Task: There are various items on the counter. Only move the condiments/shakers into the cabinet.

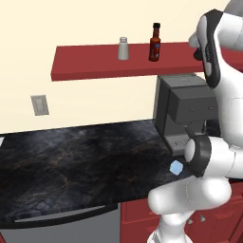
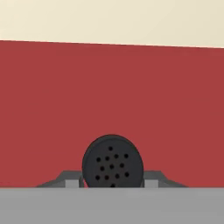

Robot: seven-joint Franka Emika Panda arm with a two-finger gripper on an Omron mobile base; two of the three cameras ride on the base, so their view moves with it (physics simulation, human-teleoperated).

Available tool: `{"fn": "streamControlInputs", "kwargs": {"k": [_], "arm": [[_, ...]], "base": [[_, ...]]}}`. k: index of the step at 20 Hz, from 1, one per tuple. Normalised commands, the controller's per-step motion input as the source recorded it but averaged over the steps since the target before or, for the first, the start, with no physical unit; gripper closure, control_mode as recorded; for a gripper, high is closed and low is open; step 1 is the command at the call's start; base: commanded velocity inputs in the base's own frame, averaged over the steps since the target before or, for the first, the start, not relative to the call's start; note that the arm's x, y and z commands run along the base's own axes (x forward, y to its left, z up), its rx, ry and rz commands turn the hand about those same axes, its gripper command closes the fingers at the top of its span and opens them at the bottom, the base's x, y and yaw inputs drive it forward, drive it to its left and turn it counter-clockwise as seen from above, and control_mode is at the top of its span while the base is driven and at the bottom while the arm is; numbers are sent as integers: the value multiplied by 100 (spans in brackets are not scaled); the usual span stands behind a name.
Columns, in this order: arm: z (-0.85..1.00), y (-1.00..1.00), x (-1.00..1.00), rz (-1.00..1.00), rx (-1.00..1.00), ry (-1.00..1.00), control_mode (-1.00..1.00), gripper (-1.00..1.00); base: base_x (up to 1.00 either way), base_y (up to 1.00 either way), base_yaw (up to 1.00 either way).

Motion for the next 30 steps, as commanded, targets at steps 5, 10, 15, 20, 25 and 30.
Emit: {"fn": "streamControlInputs", "kwargs": {"k": [5, 10, 15, 20, 25, 30], "arm": [[-18, 15, 66, 0, 0, 12, -100, 100], [-13, 9, 65, 0, 0, 9, -100, 100], [-21, 1, 36, 0, 0, 7, -100, 100], [-24, 0, 16, 0, 0, 0, -100, -100], [-2, 0, 36, 0, 0, -2, -100, -100], [0, 4, 24, 0, 0, -1, -100, -100]], "base": [[0, 0, 0], [0, 0, 0], [0, 0, 0], [0, 0, 0], [0, 0, 0], [0, 0, 0]]}}
